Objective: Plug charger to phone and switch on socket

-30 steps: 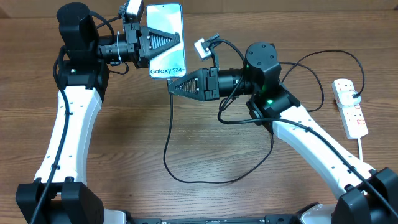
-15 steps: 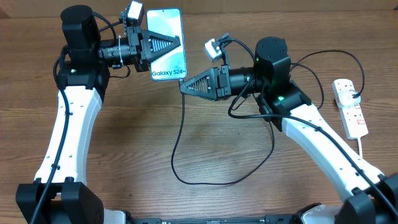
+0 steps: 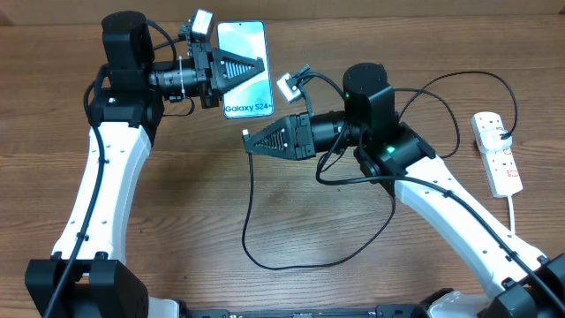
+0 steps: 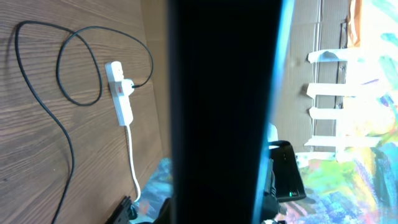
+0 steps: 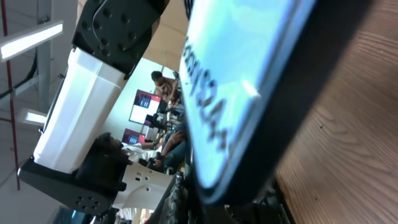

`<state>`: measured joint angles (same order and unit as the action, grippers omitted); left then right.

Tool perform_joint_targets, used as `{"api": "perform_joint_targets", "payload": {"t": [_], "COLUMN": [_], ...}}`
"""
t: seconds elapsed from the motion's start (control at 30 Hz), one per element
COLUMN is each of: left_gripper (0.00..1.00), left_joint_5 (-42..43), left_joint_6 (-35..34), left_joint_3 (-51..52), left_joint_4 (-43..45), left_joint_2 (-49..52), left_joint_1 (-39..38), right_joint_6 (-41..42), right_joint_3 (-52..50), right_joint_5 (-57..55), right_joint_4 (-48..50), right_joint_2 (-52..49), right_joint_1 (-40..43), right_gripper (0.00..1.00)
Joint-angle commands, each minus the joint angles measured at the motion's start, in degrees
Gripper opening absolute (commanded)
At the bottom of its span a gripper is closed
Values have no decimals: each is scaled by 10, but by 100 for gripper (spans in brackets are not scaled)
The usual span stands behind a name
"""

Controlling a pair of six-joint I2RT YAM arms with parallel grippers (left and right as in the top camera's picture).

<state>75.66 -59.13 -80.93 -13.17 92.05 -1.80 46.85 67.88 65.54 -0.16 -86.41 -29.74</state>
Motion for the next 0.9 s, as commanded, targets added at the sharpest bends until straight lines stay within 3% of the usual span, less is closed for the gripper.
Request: {"api": "perform_joint_targets", "payload": {"t": [0.0, 0.87], "left_gripper": [4, 4], "left_joint_5": [6, 29], "left_joint_6": [30, 59], "left_joint_3": [-8, -8], "left_joint_4": [1, -2], "left_joint_2": [-5, -5], "left_joint_1": [-1, -1], "right_joint_6": [-20, -2], "right_joint_3": [14, 15], "right_joint_5": [-6, -11], "right_joint_4": [-2, -1], "right_joint_2": [13, 13], "right_joint_1": [-2, 21], "right_gripper": [4, 4]}}
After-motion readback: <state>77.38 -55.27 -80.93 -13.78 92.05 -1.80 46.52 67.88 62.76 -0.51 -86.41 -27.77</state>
